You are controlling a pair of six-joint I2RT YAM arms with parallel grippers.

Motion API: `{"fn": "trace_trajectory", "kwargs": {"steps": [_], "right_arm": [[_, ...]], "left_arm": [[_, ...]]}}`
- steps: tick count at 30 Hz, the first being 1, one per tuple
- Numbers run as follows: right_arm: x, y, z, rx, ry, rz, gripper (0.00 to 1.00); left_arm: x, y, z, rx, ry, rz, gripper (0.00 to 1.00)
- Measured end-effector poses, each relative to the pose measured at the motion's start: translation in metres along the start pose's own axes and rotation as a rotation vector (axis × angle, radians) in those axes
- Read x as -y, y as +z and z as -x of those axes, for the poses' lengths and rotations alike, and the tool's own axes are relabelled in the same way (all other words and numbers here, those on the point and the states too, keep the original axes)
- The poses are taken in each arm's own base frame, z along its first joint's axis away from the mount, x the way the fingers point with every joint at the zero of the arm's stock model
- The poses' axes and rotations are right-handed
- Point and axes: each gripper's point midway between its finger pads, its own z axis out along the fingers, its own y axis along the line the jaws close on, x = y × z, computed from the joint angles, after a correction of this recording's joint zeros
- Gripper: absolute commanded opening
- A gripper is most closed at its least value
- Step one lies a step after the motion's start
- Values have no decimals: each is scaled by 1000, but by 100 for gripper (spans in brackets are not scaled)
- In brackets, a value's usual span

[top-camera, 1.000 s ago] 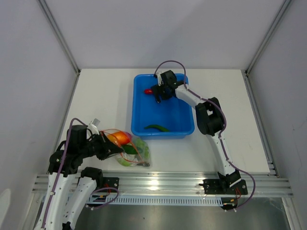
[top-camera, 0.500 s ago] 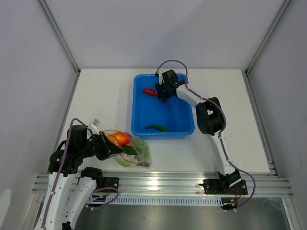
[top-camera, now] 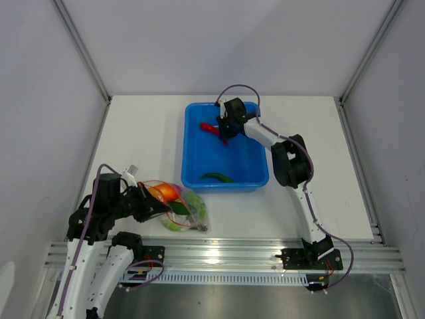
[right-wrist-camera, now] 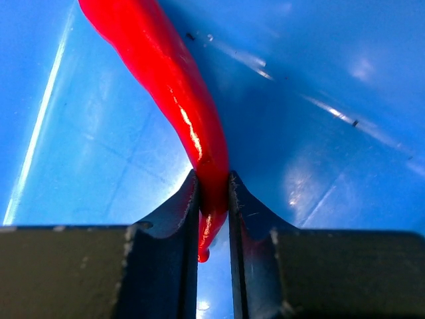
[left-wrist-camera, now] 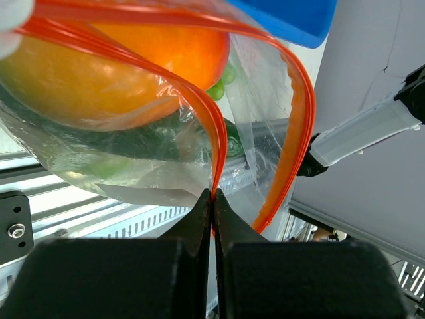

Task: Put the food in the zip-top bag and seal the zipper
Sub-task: Pick up the fake vegetable from the bin.

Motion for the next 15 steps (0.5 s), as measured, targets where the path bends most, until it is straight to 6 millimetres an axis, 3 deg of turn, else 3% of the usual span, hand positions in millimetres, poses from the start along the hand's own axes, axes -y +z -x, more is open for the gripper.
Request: {"fn": "trace_trajectory", "kwargs": {"steps": [9, 15], "right_arm": [[-15, -12, -8, -25, 71, -16, 0], [-31, -49, -1, -17, 111, -31, 0]], "left_arm": [[2, 0, 2, 6, 7, -8, 1], [2, 0, 2, 7, 8, -8, 1]]}}
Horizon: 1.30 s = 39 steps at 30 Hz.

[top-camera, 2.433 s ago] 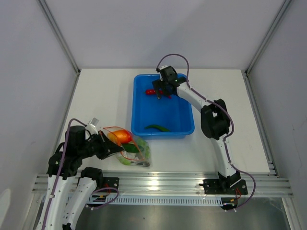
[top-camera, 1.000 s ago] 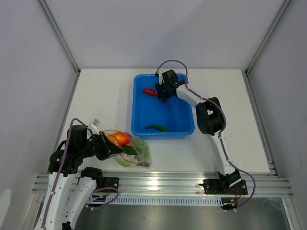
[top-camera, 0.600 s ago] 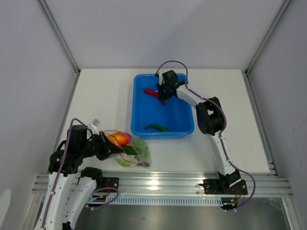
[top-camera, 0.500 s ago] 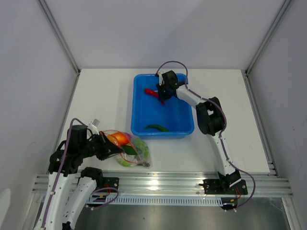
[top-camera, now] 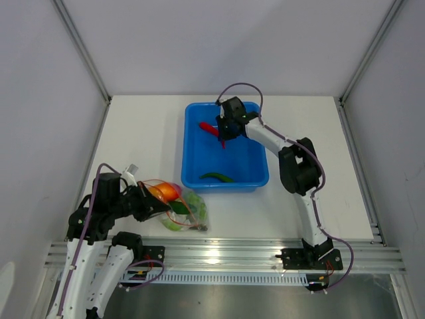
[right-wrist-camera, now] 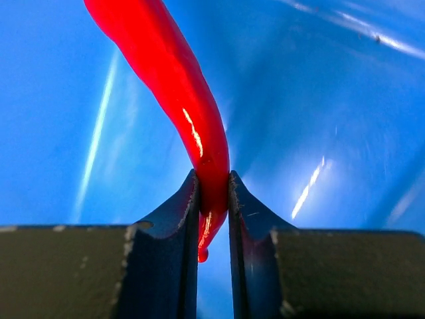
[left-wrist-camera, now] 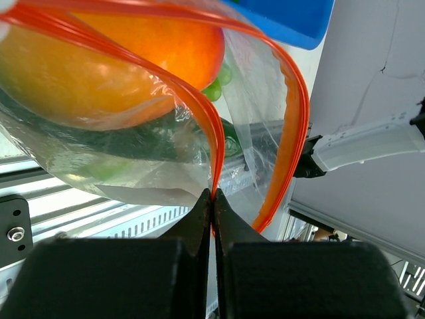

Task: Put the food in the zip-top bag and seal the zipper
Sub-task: Pick up the fake vegetable from the bin, then place the fake vegetable in the zipper food storage bag.

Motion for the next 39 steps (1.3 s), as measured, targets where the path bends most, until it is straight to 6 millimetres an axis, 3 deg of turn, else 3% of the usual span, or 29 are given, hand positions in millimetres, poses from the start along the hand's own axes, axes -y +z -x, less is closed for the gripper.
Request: {"fn": "trace_trajectory", "kwargs": {"steps": [6, 11, 15, 21, 24, 31, 39], "right_arm": [[-27, -59, 13, 44, -11, 0, 0], [-56, -112, 12, 67, -68, 8, 0], [-80, -156, 0, 82, -164, 11, 0], [-140, -237, -20, 160, -391, 60, 0], [-163, -267, -35, 180, -497, 74, 0], [-200, -304, -60, 169, -699, 21, 0], [-210, -308, -90, 73, -820, -31, 0]], "left_arm": [[8, -6, 3, 19, 19, -17, 1], [17, -11, 8, 39, 41, -33, 1], [22, -13, 12, 48, 48, -38, 1], [24, -9, 18, 51, 50, -39, 1], [25, -8, 21, 51, 50, -39, 1], [31, -6, 27, 61, 59, -49, 0], [39, -8, 34, 73, 70, -62, 1]]}}
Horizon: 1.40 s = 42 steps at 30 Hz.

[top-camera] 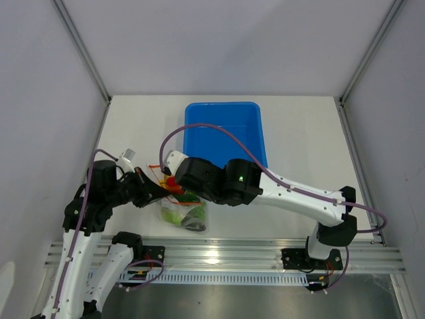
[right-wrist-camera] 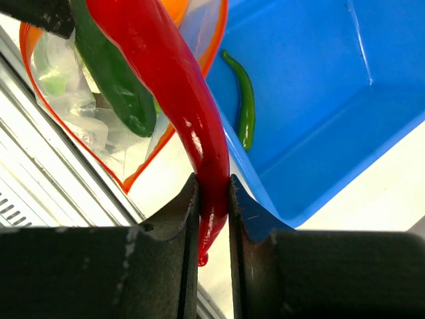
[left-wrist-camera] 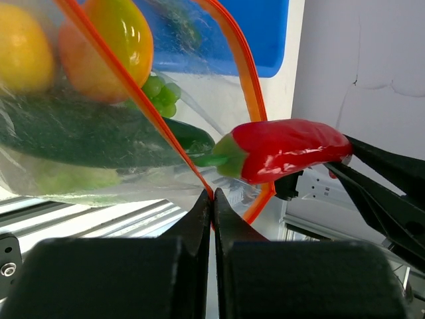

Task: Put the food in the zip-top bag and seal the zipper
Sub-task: Place the fake vegetable in the zipper food storage bag.

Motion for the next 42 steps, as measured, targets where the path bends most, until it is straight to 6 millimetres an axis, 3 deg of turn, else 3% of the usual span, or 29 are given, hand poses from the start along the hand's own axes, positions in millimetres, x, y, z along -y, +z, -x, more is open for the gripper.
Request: {"fn": "trace_trajectory", "kwargs": {"steps": [9, 20, 27, 34, 35, 36, 37, 39, 42], "right_arm": [[-14, 11, 18, -10, 6, 37, 0], [-48, 56, 34, -56, 48, 90, 1], [-48, 53, 55, -13, 147, 140, 1], [-50, 56, 47, -50, 180, 155, 9], [-51, 59, 42, -64, 180, 154, 18], [-53, 63, 36, -86, 178, 153, 43], [-57, 70, 24, -128, 170, 152, 52], [-57, 73, 17, -152, 168, 149, 64], [-57, 74, 14, -162, 169, 150, 69]], "left_arm": [[2, -1, 1, 6, 6, -6, 0], [4, -5, 0, 21, 18, -20, 1], [5, -7, -1, 29, 25, -28, 0], [5, -7, -1, 30, 26, -29, 1], [5, -7, -1, 30, 26, -29, 1], [5, -7, -2, 29, 26, -28, 1], [5, -7, -2, 29, 26, -28, 1], [5, -7, -2, 29, 25, -29, 1], [5, -7, -1, 32, 27, -28, 0]]}}
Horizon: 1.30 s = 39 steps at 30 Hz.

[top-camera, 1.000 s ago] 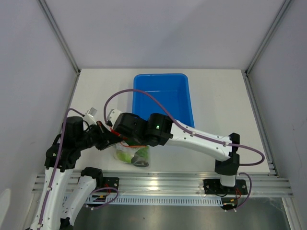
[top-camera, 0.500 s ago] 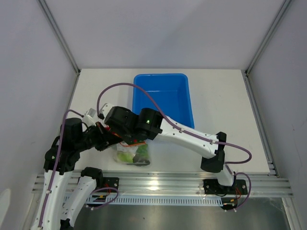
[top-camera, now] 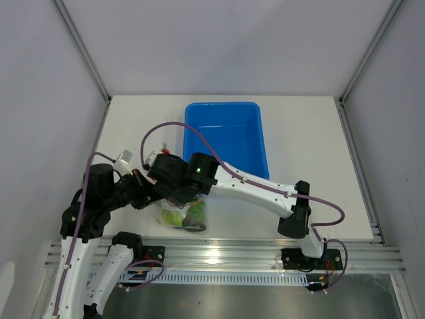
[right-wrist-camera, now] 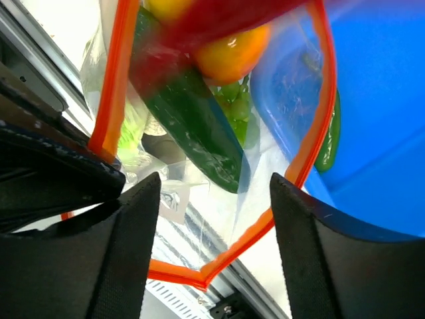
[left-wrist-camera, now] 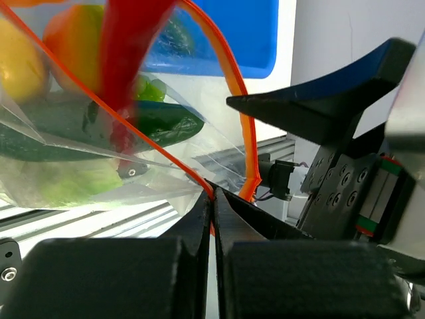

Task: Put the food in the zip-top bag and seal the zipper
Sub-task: Place the fake vegetable in the zipper food storage bag, then adjust the zipper food storage bag at the center of the board.

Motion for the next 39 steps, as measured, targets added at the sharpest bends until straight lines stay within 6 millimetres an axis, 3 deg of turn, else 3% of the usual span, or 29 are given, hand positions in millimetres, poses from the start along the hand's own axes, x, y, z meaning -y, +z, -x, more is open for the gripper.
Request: {"fn": "trace_trajectory", "kwargs": {"steps": [3, 10, 14, 17, 19, 24, 30, 32, 36, 37, 39], "right_arm": [[2, -2, 2, 8, 4, -3, 85], [17, -34, 27, 143, 53, 10, 85], [39, -57, 40, 225, 108, 7, 85], [60, -60, 40, 241, 158, -8, 82], [71, -54, 37, 228, 186, -2, 78], [77, -31, 22, 160, 221, 81, 72], [47, -21, 21, 134, 209, 258, 64], [36, -12, 19, 111, 203, 306, 56], [20, 14, 10, 51, 197, 362, 50], [18, 20, 7, 34, 196, 367, 47], [16, 30, 2, 9, 187, 365, 22]], "left_arm": [[0, 0, 0, 2, 1, -1, 1], [0, -1, 0, 2, 2, -2, 0], [0, -1, 0, 2, 2, -2, 0], [0, -1, -1, 0, 0, 0, 1], [0, -1, -1, -1, -1, 1, 1], [-1, -3, -3, 0, 0, 0, 1], [-1, -3, -4, -1, -1, 1, 1], [-1, -3, -4, -1, -1, 1, 1], [-1, -3, -4, -1, -1, 1, 1], [-1, -3, -4, -1, -1, 1, 1], [-1, -3, -4, -1, -1, 1, 1]]}}
